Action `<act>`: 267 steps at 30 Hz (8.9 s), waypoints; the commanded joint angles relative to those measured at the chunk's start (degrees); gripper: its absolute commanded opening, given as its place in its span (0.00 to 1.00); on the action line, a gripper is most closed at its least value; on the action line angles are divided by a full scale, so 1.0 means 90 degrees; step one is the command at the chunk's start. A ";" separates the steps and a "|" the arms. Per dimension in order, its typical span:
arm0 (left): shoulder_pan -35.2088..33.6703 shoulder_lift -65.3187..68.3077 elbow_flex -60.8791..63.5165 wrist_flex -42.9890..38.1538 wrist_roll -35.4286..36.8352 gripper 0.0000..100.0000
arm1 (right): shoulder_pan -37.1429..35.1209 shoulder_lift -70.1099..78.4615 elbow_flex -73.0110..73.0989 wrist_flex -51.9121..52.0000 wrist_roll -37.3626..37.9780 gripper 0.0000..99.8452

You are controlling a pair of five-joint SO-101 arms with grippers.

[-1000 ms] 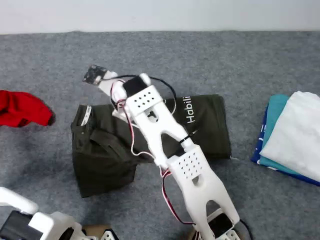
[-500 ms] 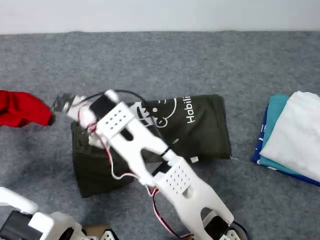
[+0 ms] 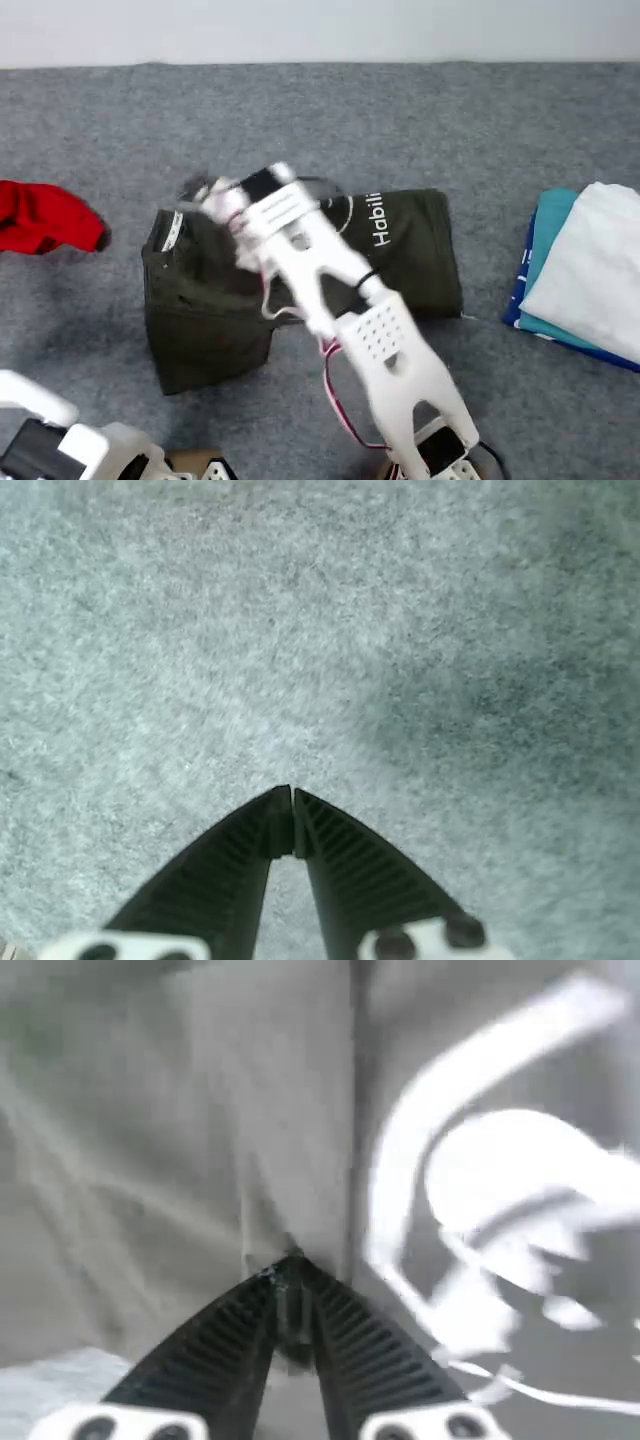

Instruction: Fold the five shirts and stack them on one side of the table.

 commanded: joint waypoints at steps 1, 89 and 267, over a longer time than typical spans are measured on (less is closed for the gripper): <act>0.0147 -0.0303 0.0044 -0.0098 -0.0039 0.01 | 0.0024 -0.0112 -0.0752 0.0220 0.0078 0.01; -0.0371 -0.0303 0.0220 -0.0215 -0.0059 0.01 | -0.0669 -0.1978 0.2051 -0.1050 -0.0293 0.01; 0.1074 -0.4073 -0.0532 0.3692 0.0166 0.01 | 0.4234 -0.2369 0.2921 -0.0103 -0.2686 0.01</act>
